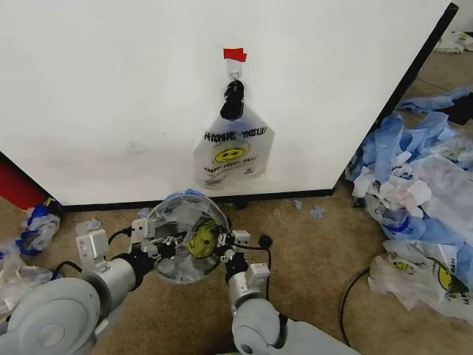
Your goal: Pick up the garbage bag from the wall and place it over the trash bin.
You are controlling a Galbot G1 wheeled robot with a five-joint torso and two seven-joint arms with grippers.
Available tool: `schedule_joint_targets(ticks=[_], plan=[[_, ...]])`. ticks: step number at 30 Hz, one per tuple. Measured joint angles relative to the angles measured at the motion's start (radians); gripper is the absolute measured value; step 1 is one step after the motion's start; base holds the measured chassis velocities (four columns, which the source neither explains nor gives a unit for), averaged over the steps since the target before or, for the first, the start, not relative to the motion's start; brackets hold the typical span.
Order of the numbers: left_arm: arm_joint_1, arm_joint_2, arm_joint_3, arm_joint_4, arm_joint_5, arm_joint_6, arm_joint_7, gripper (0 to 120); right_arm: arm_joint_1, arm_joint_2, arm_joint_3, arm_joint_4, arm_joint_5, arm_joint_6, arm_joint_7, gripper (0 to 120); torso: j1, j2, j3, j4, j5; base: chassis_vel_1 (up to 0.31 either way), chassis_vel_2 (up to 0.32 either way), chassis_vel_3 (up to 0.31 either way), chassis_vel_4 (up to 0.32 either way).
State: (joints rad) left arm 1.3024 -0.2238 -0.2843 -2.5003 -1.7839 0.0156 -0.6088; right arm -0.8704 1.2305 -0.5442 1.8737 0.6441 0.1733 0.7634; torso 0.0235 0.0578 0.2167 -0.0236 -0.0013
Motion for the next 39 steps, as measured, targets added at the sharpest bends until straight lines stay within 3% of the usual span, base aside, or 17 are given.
schedule_joint_targets(ticks=[12,32,39], plan=[[0.014,-0.069,0.021,0.002,0.009,0.0,-0.005,0,0.063,0.019,-0.067,0.004,0.005,-0.005,0.01,0,0.0,0.0,0.0,0.0001,0.0001,0.0,0.0,0.0,0.0],[0.009,-0.141,0.063,0.173,0.06,-0.006,0.016,0,0.069,-0.001,-0.114,0.076,0.012,-0.008,0.0,0,0.0,0.0,0.0,0.0,0.0001,0.0,0.0,0.0,0.0],[-0.025,-0.161,0.116,0.232,0.076,-0.015,0.016,0,0.067,-0.01,-0.119,0.086,0.006,-0.008,-0.006,0,0.0,0.0,0.0,0.0,0.0001,0.0,0.0,0.0,0.0]])
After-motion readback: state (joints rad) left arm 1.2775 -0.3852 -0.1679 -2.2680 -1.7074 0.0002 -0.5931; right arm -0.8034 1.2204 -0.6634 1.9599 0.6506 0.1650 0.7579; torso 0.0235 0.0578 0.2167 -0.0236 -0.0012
